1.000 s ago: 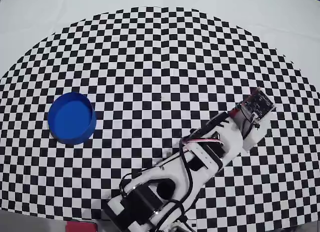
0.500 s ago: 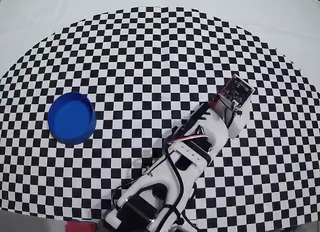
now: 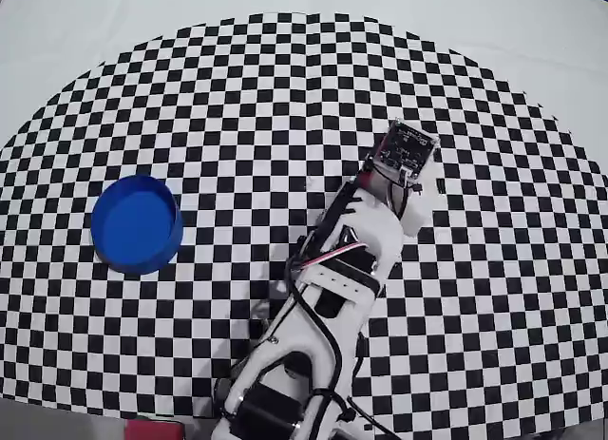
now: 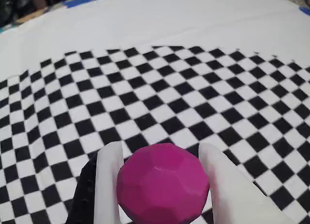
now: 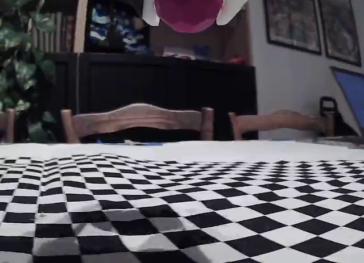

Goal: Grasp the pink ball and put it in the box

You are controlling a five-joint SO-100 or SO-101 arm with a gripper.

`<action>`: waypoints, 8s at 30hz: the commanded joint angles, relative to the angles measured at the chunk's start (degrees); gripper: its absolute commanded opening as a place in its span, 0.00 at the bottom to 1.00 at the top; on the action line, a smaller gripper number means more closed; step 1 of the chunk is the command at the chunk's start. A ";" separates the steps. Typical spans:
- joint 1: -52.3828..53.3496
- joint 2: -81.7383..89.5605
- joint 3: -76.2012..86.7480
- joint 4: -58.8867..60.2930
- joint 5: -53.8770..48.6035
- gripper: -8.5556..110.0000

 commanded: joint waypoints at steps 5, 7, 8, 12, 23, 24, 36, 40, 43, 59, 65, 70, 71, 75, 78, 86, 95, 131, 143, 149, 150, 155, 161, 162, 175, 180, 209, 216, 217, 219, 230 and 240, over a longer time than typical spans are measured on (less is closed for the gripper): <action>-5.27 3.08 1.41 0.18 0.35 0.07; -6.59 3.60 1.85 0.18 0.35 0.07; -7.21 3.69 2.02 0.18 0.35 0.07; -9.76 4.13 2.29 0.18 0.35 0.07; -16.61 7.03 4.22 0.18 0.35 0.07; -17.40 7.73 4.66 0.26 0.35 0.07; -26.81 11.34 5.89 1.14 0.35 0.07; -29.62 11.16 5.71 1.14 0.35 0.07; -32.43 11.07 5.89 1.23 0.35 0.07; -48.69 10.99 5.71 1.14 0.35 0.07; -53.00 10.81 5.71 1.23 0.35 0.07; -56.43 10.81 5.80 1.32 0.35 0.07; -56.95 10.81 5.89 1.32 0.35 0.07; -59.06 10.81 6.06 1.32 0.44 0.07; -60.38 10.81 6.15 1.32 0.44 0.07; -63.11 9.76 6.24 1.32 0.44 0.07; -64.78 5.98 5.54 1.14 0.44 0.07; -65.57 -9.84 -3.69 0.88 0.44 0.07; -65.39 -13.89 -6.42 0.18 0.44 0.07; -65.39 -14.59 -6.59 -0.44 0.44 0.07; -65.39 -14.59 -6.59 -0.44 0.44 0.07; -65.39 -14.68 -6.59 -0.44 0.44 0.07; -65.39 -14.77 -6.59 -0.44 0.44 0.07; -65.39 -14.77 -6.59 -0.44 0.44 0.07; -65.04 -14.94 -6.33 -1.76 -0.18 0.37; -65.57 -14.68 -6.24 -3.25 -0.18 0.40; -43.15 14.24 -6.68 7.12 62.23 0.07; -31.55 23.20 -6.68 27.25 79.28 0.07; -31.11 24.17 -6.68 30.06 81.12 0.07; -30.50 26.98 -6.06 35.60 84.46 0.07; -28.21 43.86 5.45 54.05 91.58 0.07; -27.33 51.50 15.29 54.84 91.41 0.07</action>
